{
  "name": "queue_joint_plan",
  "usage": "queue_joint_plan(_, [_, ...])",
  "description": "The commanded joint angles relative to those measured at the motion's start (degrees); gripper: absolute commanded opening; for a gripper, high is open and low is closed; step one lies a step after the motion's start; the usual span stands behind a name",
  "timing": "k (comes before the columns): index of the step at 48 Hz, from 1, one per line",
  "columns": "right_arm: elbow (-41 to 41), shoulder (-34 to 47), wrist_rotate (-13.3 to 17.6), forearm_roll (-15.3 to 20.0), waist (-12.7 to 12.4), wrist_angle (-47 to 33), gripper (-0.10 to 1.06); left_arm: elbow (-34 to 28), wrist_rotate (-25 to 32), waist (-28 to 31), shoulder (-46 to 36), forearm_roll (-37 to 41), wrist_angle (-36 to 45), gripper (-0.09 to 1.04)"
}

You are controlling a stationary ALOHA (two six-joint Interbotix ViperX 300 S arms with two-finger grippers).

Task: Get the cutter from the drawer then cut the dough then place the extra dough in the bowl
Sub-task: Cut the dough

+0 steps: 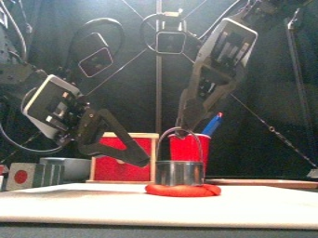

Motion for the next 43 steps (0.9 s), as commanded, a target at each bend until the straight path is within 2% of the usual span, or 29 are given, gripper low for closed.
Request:
queue_joint_plan(1, [-2.46, -0.70, 3.16, -3.69, -0.18, 2.20, 0.75, -1.67, 0.18, -0.09, 0.53, -0.18, -0.62, 0.55])
queue_joint_plan(9, [-3.25, -0.26, 8.70, -10.11, 0.26, 3.16, 0.75, -2.72, 0.18, -0.09, 1.85, -0.09, -0.62, 0.52])
queue_joint_plan(17, [-3.34, 0.18, 12.92, -13.45, 1.23, 3.16, 0.75, -2.90, 0.18, -0.09, 2.11, -0.35, -0.62, 0.51])
queue_joint_plan(29, [-3.69, 1.05, 13.45, -13.18, 2.81, 2.55, 0.75, -3.34, 0.26, 0.09, 1.49, -0.97, -0.70, 0.50])
queue_joint_plan(43, [-3.96, 1.32, 13.54, -13.36, 2.90, 1.41, 0.75, -4.39, 0.35, 0.09, 2.46, -0.97, -0.35, 0.50])
